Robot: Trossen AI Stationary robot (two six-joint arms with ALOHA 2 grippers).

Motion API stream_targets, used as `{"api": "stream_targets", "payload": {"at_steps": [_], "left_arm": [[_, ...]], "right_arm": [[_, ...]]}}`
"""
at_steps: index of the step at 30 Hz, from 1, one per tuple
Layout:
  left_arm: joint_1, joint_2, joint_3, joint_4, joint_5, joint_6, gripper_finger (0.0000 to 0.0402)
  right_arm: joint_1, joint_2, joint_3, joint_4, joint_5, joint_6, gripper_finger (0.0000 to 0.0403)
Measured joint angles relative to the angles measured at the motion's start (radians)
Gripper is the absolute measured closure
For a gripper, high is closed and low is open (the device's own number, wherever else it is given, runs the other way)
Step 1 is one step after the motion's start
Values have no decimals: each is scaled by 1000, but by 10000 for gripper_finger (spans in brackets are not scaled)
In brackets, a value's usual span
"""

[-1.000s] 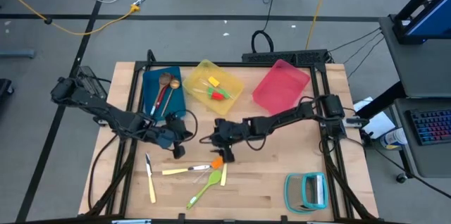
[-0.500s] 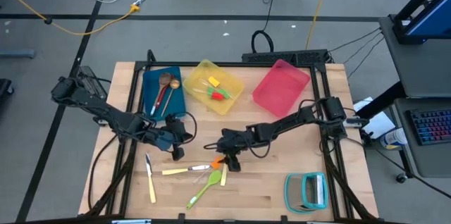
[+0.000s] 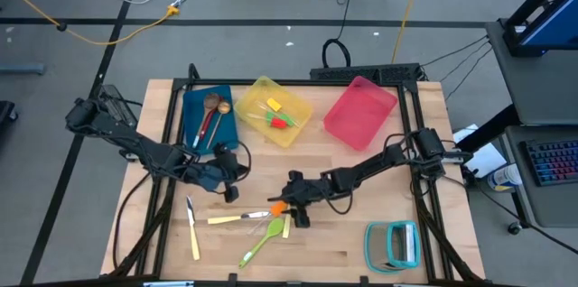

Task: Pick & Place Kitchen Items
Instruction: Put the orange spatula into the yellow bin

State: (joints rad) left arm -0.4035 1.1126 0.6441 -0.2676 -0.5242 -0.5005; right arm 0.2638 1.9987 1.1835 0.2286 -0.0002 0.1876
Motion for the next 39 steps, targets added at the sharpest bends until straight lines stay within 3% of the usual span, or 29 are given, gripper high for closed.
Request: {"api": "stream_targets", "payload": {"at_steps": [9, 21, 25, 34, 39], "left_arm": [[21, 0, 0, 61, 0, 89, 385], [44, 0, 0, 60, 1, 146, 385], [44, 0, 0, 59, 1, 168, 385], [44, 0, 0, 54, 1, 166, 385], [44, 0, 0, 54, 2, 158, 385]], "right_arm": [[-16, 105, 21, 59, -30, -3, 177], [-61, 111, 21, 11, -10, -185, 185], [-77, 111, 23, -37, -31, -178, 218], [-84, 111, 21, -16, -39, -275, 332], [-87, 111, 20, -16, -40, -279, 364]]}}
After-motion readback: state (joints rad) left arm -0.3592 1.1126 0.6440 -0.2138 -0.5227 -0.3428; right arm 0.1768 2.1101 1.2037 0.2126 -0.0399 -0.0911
